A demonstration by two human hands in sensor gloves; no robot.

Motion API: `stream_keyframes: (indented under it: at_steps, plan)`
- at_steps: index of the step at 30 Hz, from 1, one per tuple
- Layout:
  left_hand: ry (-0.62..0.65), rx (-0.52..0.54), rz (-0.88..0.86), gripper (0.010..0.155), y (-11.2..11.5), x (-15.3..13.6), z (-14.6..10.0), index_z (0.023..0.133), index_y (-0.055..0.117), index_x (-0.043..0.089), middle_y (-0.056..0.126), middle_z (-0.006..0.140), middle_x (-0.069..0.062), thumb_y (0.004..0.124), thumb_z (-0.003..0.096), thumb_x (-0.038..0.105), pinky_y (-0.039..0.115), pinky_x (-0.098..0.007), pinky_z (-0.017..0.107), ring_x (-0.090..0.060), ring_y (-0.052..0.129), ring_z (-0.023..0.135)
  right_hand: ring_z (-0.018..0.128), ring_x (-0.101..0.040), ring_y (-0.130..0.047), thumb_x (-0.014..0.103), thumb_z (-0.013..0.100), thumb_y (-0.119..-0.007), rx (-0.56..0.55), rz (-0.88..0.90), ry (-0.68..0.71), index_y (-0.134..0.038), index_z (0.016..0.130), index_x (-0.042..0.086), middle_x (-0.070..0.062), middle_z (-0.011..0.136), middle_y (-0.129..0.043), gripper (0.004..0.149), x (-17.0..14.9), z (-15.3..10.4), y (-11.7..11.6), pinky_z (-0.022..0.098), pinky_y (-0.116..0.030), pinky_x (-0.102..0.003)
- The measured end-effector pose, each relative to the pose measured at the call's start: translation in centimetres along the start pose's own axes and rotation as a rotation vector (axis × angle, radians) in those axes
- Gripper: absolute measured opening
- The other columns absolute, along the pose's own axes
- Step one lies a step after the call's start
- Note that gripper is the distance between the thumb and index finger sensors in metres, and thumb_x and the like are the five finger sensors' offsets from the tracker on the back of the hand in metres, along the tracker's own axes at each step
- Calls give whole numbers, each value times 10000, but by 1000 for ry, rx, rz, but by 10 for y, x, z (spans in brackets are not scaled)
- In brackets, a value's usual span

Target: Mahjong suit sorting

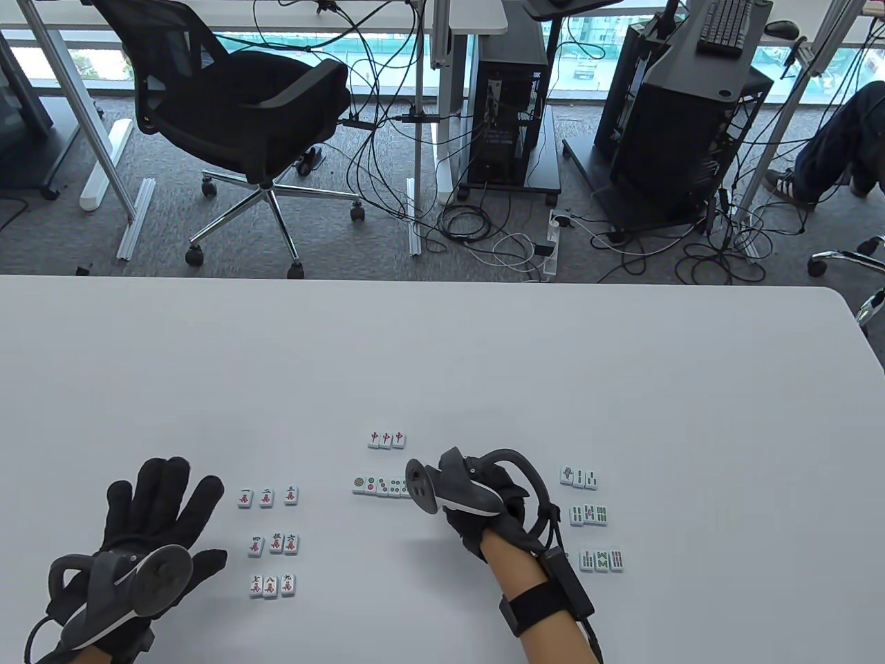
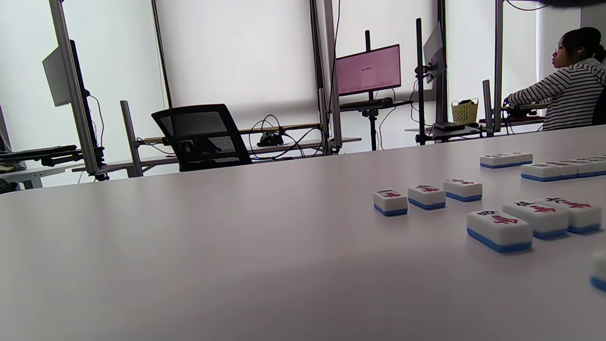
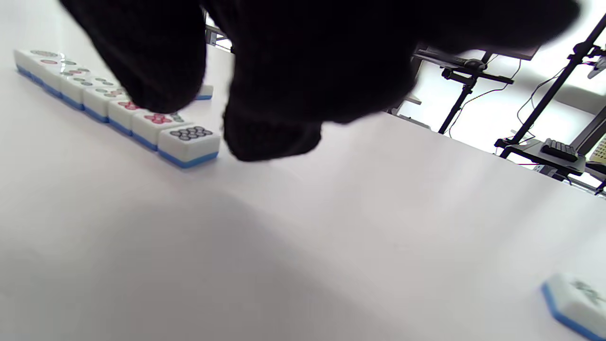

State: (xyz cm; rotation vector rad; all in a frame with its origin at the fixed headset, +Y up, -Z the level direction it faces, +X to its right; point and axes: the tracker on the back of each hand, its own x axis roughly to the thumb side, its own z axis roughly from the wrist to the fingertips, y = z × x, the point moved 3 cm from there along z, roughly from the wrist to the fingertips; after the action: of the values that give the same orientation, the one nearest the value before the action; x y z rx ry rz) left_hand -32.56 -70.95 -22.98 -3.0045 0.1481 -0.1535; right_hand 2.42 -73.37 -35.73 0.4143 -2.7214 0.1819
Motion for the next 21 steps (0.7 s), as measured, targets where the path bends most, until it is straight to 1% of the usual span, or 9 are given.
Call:
stream_keyframes:
  at_steps: [3,5,7,10,13,15,17,18,21]
  plan:
    - [2,-5,7,863,0,1,0,1064,214,489,6,1158,115,591,333,752,189,-524,848,-209,69,1161,186,-139,-927,409,405,-806,1,-8,-54,-603,981,74,-38,506,-968,696,-29,-22,8,134,-837,-276]
    - [2,-10,12,864,1,2,0,1064,211,489,5,1158,114,591,334,751,188,-524,848,-209,68,1161,189,-141,-928,408,408,-807,35,-3,-94,-607,982,76,-40,511,-968,693,-48,-37,9,137,-837,-276]
    - [0,-13,16,864,0,2,0,1062,211,490,3,1157,114,592,332,751,188,-523,848,-209,67,1160,189,-142,-927,405,411,-809,96,16,-122,-613,983,78,-44,511,-969,687,-65,-52,3,137,-836,-278]
    - [-6,-16,20,863,1,2,0,1061,210,490,2,1155,113,593,332,749,187,-522,848,-210,65,1159,177,-136,-925,397,411,-815,188,40,-115,-628,976,83,-38,498,-972,673,-81,-73,-19,127,-834,-271]
    - [-9,-22,30,863,1,3,0,1058,205,493,0,1153,116,593,330,749,186,-521,848,-206,63,1159,148,-123,-916,393,409,-817,248,22,-110,-648,961,77,-29,466,-975,659,-85,-88,-48,104,-826,-261]
    - [-9,-17,40,861,1,4,0,1056,203,493,-1,1153,119,593,331,746,184,-519,849,-203,62,1159,129,-114,-908,388,405,-821,255,0,-110,-642,958,69,-23,444,-974,664,-84,-92,-63,87,-820,-255]
    - [-14,1,53,859,0,4,-1,1054,201,495,5,1154,119,594,331,742,187,-520,850,-201,67,1161,113,-106,-900,386,400,-825,238,-29,-102,-626,960,62,-17,427,-972,677,-79,-95,-73,74,-814,-250]
    - [-19,7,59,856,-1,4,-1,1052,198,497,-22,1153,121,593,333,740,188,-519,850,-199,66,1161,105,-102,-896,385,398,-827,221,-50,-99,-626,959,61,-13,416,-971,679,-76,-95,-76,67,-811,-248]
    - [-26,11,59,856,-2,4,-1,1051,196,495,-21,1152,120,593,333,738,187,-518,851,-200,66,1160,84,-92,-884,370,401,-820,194,-120,-78,-678,929,65,3,382,-969,627,-66,-93,-81,51,-806,-245]
